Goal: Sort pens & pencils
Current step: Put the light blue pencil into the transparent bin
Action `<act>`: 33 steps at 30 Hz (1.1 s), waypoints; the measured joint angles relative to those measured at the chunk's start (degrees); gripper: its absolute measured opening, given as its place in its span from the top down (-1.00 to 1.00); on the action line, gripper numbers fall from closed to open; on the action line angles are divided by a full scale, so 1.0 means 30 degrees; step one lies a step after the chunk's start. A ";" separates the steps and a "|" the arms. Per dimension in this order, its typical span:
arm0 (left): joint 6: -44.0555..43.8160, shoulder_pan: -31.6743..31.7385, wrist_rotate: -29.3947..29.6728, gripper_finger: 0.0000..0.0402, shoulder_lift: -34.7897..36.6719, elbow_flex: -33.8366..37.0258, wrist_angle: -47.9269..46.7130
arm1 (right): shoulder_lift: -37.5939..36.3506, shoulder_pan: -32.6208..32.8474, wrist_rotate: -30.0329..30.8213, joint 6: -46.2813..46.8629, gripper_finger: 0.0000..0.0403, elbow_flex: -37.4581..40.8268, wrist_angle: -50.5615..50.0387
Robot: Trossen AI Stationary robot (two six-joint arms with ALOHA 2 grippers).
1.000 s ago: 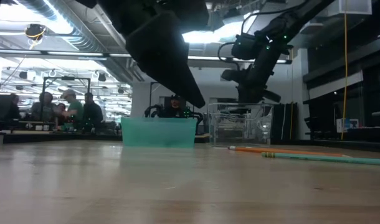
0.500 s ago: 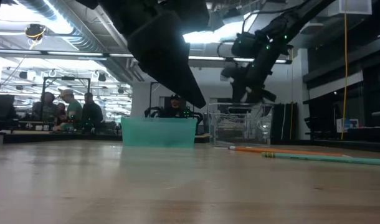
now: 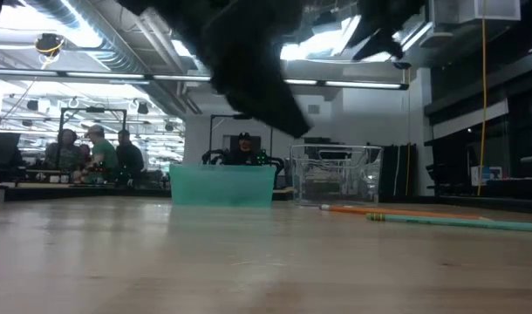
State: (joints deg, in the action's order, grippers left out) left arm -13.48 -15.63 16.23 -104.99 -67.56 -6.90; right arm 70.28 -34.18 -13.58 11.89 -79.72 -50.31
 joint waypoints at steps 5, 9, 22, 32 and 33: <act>0.0264 0.1283 -0.2951 0.18 -0.0262 -0.0034 0.1643 | -0.2770 0.0594 -0.0714 -0.0994 0.11 0.0203 -0.2205; 0.0936 0.2195 -0.3441 0.18 -0.0270 -0.0024 0.2244 | -0.4693 0.1260 -0.0701 -0.1074 0.11 0.0210 -0.3500; 0.4149 0.3620 -0.6928 0.18 -0.4895 -0.3680 0.3333 | -0.9011 0.3113 -0.0421 -0.0875 0.11 0.0735 -0.5538; 0.4729 0.3897 -0.6981 0.18 -0.7397 -0.8123 -0.1930 | -0.9317 0.3128 -0.0185 -0.1682 0.11 0.0771 -0.6596; 0.4800 0.3879 -0.6987 0.18 -0.7507 -0.8226 -0.2007 | -0.9310 0.3128 -0.0146 -0.1725 0.11 0.0771 -0.6692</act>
State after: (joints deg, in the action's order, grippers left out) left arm 0.92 -4.00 -4.73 -127.51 -92.23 -12.93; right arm 42.35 -24.80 -14.02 6.71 -77.41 -70.39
